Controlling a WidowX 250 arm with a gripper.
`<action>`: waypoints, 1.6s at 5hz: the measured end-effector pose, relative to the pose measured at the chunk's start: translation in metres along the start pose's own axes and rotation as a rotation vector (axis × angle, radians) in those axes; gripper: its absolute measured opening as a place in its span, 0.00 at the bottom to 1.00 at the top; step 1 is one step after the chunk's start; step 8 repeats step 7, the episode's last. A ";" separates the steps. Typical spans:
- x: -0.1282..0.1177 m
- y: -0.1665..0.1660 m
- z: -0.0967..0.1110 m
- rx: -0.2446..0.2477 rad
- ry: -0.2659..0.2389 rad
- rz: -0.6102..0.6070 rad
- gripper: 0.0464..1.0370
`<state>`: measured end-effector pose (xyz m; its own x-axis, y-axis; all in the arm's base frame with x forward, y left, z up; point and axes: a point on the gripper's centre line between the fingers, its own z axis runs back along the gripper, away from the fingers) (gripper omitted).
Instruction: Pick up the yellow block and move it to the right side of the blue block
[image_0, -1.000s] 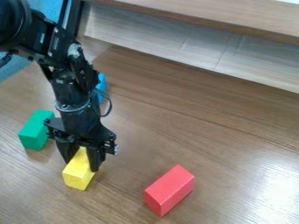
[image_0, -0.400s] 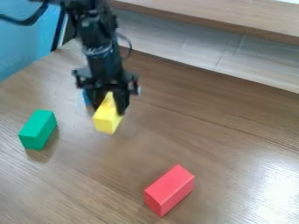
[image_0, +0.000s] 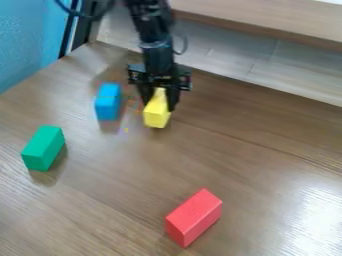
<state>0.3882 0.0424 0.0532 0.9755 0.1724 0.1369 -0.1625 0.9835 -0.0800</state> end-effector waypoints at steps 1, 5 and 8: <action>0.007 -0.017 -0.003 -0.007 0.005 -0.038 0.53; -0.012 -0.009 -0.009 0.036 0.050 -0.037 0.96; -0.025 0.010 0.057 0.000 -0.089 0.030 0.96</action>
